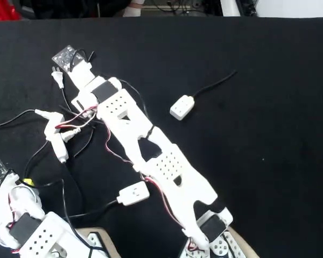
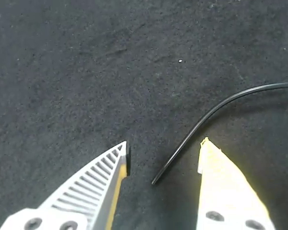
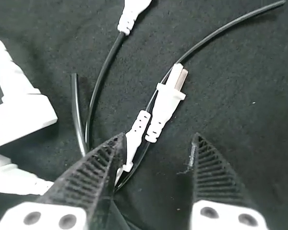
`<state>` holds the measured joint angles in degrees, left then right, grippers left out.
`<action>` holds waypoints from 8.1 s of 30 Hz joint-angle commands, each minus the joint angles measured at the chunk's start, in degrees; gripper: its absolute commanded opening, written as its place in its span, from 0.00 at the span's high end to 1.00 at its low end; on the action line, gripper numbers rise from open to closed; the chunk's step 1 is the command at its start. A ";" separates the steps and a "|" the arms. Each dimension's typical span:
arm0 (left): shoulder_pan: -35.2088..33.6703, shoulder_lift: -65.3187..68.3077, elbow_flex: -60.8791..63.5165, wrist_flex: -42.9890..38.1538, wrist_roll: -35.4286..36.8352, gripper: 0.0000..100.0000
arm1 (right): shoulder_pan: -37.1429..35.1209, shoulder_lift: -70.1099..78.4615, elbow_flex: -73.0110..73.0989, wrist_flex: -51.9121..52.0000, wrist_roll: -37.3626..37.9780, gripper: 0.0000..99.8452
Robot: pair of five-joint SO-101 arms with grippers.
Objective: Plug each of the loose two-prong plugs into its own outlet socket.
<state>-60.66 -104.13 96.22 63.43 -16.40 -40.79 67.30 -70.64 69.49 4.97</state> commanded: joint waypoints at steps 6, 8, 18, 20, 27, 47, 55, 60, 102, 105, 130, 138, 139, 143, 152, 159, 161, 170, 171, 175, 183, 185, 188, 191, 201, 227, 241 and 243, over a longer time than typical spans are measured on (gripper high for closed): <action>0.75 0.00 1.10 0.35 -0.70 0.76 | -2.99 1.54 -4.26 0.35 -0.26 0.79; 0.75 0.00 1.10 0.35 -0.70 0.76 | -2.81 2.15 -4.26 0.26 -0.26 0.79; 0.75 0.09 1.10 0.35 -0.70 0.76 | -3.08 3.91 -3.82 -2.29 -0.26 0.80; 0.75 0.09 1.10 0.35 -0.70 0.76 | -3.08 4.00 -3.82 -2.46 -0.35 0.80; 0.75 0.09 1.10 0.35 -0.70 0.76 | -2.81 4.00 -3.82 -2.37 -0.44 0.80; 0.75 0.09 1.10 0.44 -1.49 0.76 | -2.37 4.00 -3.74 -1.93 -0.53 0.96; 0.84 -0.09 1.10 1.58 -2.55 0.76 | 0.09 2.51 -6.81 3.69 -0.44 0.99; 0.92 -0.09 1.10 1.49 -2.55 0.76 | -0.18 0.48 -15.69 10.02 0.18 0.99; 2.86 -0.09 1.10 1.76 -2.64 0.76 | 23.74 -93.49 117.49 9.23 27.60 0.99; 2.86 -0.09 1.10 1.76 -2.64 0.76 | 23.74 -93.05 123.65 4.75 28.13 0.99; 2.86 0.09 1.10 1.85 -2.64 0.76 | 16.97 -51.65 106.07 15.38 27.60 0.91; 2.86 0.09 1.10 1.85 -2.64 0.76 | 15.91 -51.56 105.10 17.14 25.85 0.98; 2.86 0.09 1.10 1.85 -2.64 0.76 | 15.91 -51.56 104.84 17.23 25.76 0.99; 2.86 0.09 1.10 1.85 -2.64 0.76 | 15.91 -52.00 103.34 17.41 22.68 0.99; 2.86 0.09 1.10 1.93 -2.64 0.76 | 15.91 -78.81 101.76 27.96 19.52 0.99; 3.12 0.09 1.10 1.93 -2.64 0.76 | 16.26 -110.55 101.76 27.96 15.12 0.99; 3.38 -0.09 1.10 1.76 -2.64 0.76 | 16.26 -118.73 102.20 23.47 13.36 0.99; 12.09 -0.18 0.57 1.85 -3.43 0.76 | 13.36 -147.30 121.19 -2.90 -3.87 0.99; 12.18 -0.18 0.57 1.93 -5.19 0.76 | 11.08 -149.49 124.79 -4.22 -5.36 0.99; 12.44 -0.18 0.48 1.93 -12.75 0.76 | 4.57 -157.23 135.69 -6.59 -2.37 0.99; 23.78 2.11 -17.71 16.62 -20.75 0.76 | 12.66 -164.18 147.03 -12.40 -3.69 0.99; 30.02 5.63 -24.57 21.01 -20.84 0.76 | 17.67 -163.30 149.41 -15.03 -6.24 0.99; 35.30 14.24 -29.41 20.57 -19.96 0.76 | 22.15 -161.19 151.34 -16.88 -8.53 0.99; 40.04 24.88 -32.13 16.97 -19.25 0.76 | 25.76 -158.81 150.90 -16.70 -9.58 0.99; 63.08 60.75 -48.13 15.82 -18.29 0.76 | 38.33 -145.63 145.63 -17.14 -8.53 0.99; 79.43 36.40 -28.79 -4.22 -15.82 0.76 | 52.75 -118.73 135.69 -23.12 -1.58 0.99; 70.46 76.40 -50.33 -12.57 -40.53 0.76 | 50.20 -118.46 137.10 -23.74 -1.14 0.99; 70.55 82.81 -54.81 -10.99 -43.34 0.74 | 50.20 -118.46 137.19 -23.74 -1.14 0.99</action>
<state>9.85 -31.78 50.42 50.42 -53.85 10.46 -51.38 68.35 46.90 3.38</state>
